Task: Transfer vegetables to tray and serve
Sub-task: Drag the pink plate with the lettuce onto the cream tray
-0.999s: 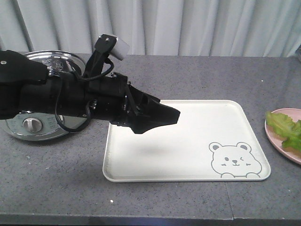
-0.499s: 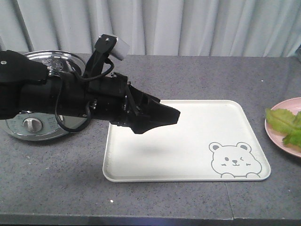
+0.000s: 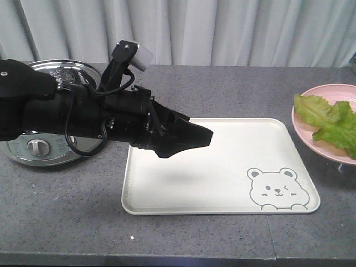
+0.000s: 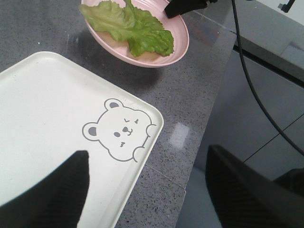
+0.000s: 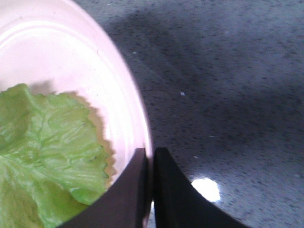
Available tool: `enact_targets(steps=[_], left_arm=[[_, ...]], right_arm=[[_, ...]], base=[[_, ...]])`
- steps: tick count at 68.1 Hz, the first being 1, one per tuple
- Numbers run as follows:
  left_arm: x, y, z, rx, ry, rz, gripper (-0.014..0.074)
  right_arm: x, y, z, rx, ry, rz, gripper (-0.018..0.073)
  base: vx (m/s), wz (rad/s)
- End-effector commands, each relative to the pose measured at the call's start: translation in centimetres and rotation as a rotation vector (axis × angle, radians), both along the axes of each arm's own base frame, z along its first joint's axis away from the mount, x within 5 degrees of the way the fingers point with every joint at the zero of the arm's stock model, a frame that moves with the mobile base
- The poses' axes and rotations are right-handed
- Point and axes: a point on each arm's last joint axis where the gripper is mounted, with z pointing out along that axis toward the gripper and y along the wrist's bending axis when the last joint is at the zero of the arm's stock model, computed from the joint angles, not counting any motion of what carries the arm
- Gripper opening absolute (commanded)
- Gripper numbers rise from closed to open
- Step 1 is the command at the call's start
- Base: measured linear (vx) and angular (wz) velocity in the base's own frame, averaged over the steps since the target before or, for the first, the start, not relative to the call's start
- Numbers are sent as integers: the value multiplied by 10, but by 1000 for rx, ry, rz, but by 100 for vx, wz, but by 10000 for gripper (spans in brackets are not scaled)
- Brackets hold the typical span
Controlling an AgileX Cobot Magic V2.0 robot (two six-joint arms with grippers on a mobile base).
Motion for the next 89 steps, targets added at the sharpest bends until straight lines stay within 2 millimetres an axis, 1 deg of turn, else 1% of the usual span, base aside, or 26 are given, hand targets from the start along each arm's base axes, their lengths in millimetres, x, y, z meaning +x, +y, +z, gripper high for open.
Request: enact_targets(steps=[1, 11, 17, 20, 30, 42, 49, 56, 63, 69, 75, 83, 89], left_arm=[[-7, 2, 22, -74, -28, 6, 504], [-7, 2, 22, -74, -28, 6, 504], [-7, 2, 22, -74, -28, 6, 504], [-7, 2, 22, -74, -28, 6, 504], [-7, 2, 22, -74, -28, 6, 504], [-7, 2, 22, -74, -28, 6, 504], [-7, 2, 22, -74, -28, 6, 504], [-7, 2, 22, -74, -28, 6, 504], [-7, 2, 22, -74, -28, 6, 504], [-7, 2, 22, -74, -28, 6, 504], [-7, 2, 22, -74, -28, 6, 504], [-7, 2, 22, -74, -28, 6, 504], [-7, 2, 22, -74, -28, 6, 504]], right_arm=[[6, 26, 26, -7, -99, 62, -6], [22, 70, 25, -9, -100, 192, -6], [29, 94, 23, 3, -92, 254, -6], [33, 108, 20, 17, -80, 282, -6], [44, 145, 7, 59, -28, 347, -6], [57, 182, -13, 79, 8, 405, -6], [64, 198, -25, 84, 23, 425, -6], [70, 207, -38, 95, 46, 432, -6], [75, 209, -48, 114, 65, 426, -6], [77, 209, -54, 117, 78, 423, -3], [78, 208, -55, 112, 73, 419, 6], [78, 208, -55, 112, 72, 418, 55], [78, 208, -55, 111, 72, 419, 127]], base=[[0, 0], [0, 0], [0, 0], [0, 0], [0, 0], [0, 0], [0, 0], [0, 0], [0, 0], [0, 0], [0, 0], [0, 0], [0, 0]])
